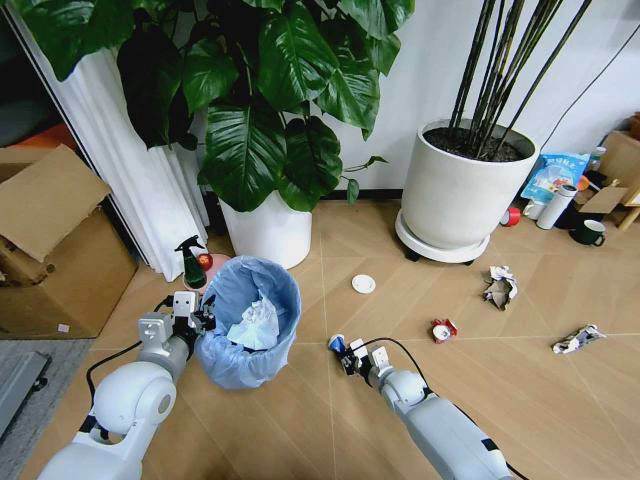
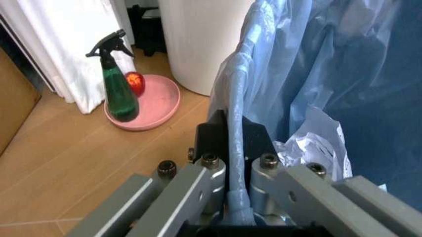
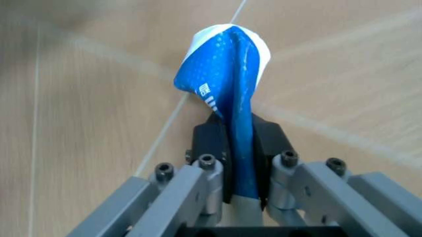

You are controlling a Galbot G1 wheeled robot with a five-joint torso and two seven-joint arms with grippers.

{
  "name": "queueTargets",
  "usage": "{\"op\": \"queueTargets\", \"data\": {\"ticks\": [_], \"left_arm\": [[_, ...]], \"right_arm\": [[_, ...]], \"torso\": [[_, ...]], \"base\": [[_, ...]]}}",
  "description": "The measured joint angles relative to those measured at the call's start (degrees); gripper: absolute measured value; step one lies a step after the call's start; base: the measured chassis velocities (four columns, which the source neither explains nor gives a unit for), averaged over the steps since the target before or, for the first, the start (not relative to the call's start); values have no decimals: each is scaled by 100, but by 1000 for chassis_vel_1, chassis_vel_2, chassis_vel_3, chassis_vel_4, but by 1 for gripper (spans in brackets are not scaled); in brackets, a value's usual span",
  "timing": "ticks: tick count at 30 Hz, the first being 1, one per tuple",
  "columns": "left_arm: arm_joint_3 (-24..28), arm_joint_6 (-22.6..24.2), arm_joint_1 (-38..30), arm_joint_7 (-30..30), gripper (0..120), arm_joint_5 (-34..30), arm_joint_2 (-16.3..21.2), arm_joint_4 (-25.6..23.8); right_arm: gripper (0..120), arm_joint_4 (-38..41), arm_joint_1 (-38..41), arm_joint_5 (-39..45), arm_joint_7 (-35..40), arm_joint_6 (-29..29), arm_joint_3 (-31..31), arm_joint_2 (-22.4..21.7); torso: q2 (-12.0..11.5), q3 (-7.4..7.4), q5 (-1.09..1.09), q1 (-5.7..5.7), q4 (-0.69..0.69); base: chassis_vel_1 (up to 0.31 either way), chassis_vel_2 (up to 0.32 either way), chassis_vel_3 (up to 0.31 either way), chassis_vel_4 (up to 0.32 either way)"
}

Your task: Pick up the trash bin and place the garbage on the floor into it.

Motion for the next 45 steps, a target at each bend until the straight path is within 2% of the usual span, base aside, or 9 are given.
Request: {"op": "queueTargets", "data": {"ticks": [5,14,15,18,23,29,36,44,45], "left_arm": [[12,1,10,2,0,7,-7,-24],[84,16,10,4,0,44,-5,-16],[84,16,10,4,0,44,-5,-16],[155,41,-45,4,0,82,3,61],[259,94,-178,6,0,88,6,200],[350,162,-320,5,0,69,-12,317],[362,251,-354,-32,0,36,-10,336],[285,388,-348,-127,0,-29,-3,293],[285,388,-348,-127,0,-29,-3,293]], "right_arm": [[3,687,-136,284,221,-60,283,-157],[3,2711,-247,880,673,-382,608,-820],[3,2711,-247,880,673,-382,608,-820],[3,3812,-18,1394,946,-695,412,-1241],[3,4633,439,2093,1209,-1024,-152,-1504],[3,4920,931,2564,1398,-1154,-1010,-1399],[6,4770,1252,2641,1424,-1247,-1653,-1145],[38,4568,1329,2573,1441,-1334,-1995,-1046],[38,4568,1329,2573,1441,-1334,-1995,-1046]], "torso": [[0,0,0,0,0],[0,-1,-1,0,-1],[0,-1,-1,0,-1],[1,-1,-3,0,0],[1,-1,-4,0,0],[1,-1,-2,0,1],[1,0,-2,0,1],[1,-1,-2,0,0],[1,-1,-2,0,0]], "base": [[0,0,0,0],[0,0,0,0],[0,0,0,0],[0,0,0,0],[0,0,0,0],[0,0,0,0],[0,0,0,0],[0,0,0,0],[0,0,0,0]]}}
